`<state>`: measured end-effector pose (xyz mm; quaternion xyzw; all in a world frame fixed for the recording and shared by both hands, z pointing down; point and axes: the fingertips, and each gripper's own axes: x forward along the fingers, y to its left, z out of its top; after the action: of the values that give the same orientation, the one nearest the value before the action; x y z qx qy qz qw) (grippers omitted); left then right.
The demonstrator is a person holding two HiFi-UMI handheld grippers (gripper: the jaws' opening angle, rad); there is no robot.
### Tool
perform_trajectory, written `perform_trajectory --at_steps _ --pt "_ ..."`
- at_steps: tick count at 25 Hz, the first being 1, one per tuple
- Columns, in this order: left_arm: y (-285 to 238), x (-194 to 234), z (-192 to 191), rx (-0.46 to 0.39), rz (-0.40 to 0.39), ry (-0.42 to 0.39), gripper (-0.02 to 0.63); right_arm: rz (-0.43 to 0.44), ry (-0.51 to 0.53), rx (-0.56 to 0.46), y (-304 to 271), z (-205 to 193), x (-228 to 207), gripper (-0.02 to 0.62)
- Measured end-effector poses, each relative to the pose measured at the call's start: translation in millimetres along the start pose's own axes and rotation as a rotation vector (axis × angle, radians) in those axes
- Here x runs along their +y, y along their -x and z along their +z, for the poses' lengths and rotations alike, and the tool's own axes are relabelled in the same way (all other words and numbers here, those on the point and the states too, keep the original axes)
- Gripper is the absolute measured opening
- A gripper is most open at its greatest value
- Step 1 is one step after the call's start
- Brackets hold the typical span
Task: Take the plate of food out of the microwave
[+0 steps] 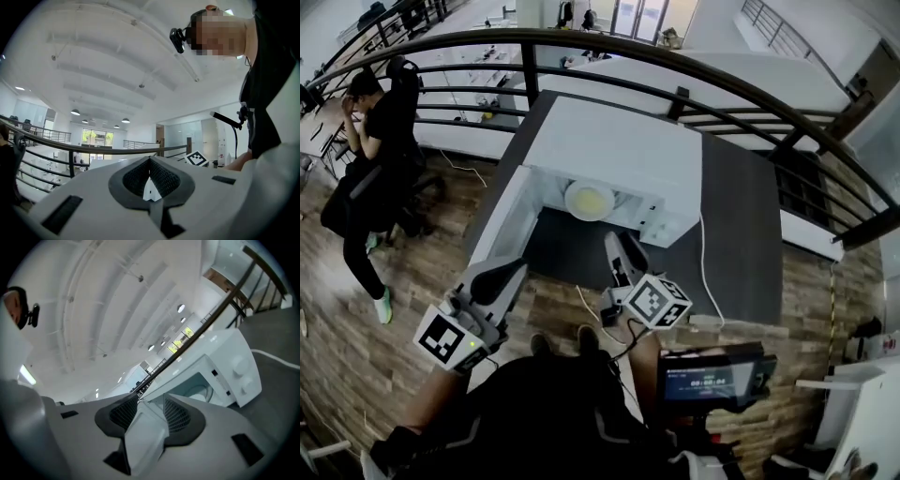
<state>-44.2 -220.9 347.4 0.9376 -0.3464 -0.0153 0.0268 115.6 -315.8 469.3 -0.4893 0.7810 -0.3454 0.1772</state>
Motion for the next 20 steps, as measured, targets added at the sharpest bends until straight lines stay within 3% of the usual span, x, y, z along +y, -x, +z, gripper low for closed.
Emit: perform_trajectory --at_steps 5,13,17,20 --pt "-2 19 -4 0.015 0.117 -0.012 0.003 -0.043 -0.298 0.032 -31 -30 -64 0.256" --pt "2 27 -19 0.068 0.226 -0.018 0.003 -0.11 -0.659 0.065 -75 -83 -132 0.259" --pt "13 38 -23 0.056 0.3 0.041 0.003 -0.141 -0.74 0.094 -94 -107 -150 0.259" --pt "18 45 -22 0.057 0.342 0.037 0.003 -0.167 -0.805 0.096 -107 -117 -162 0.259"
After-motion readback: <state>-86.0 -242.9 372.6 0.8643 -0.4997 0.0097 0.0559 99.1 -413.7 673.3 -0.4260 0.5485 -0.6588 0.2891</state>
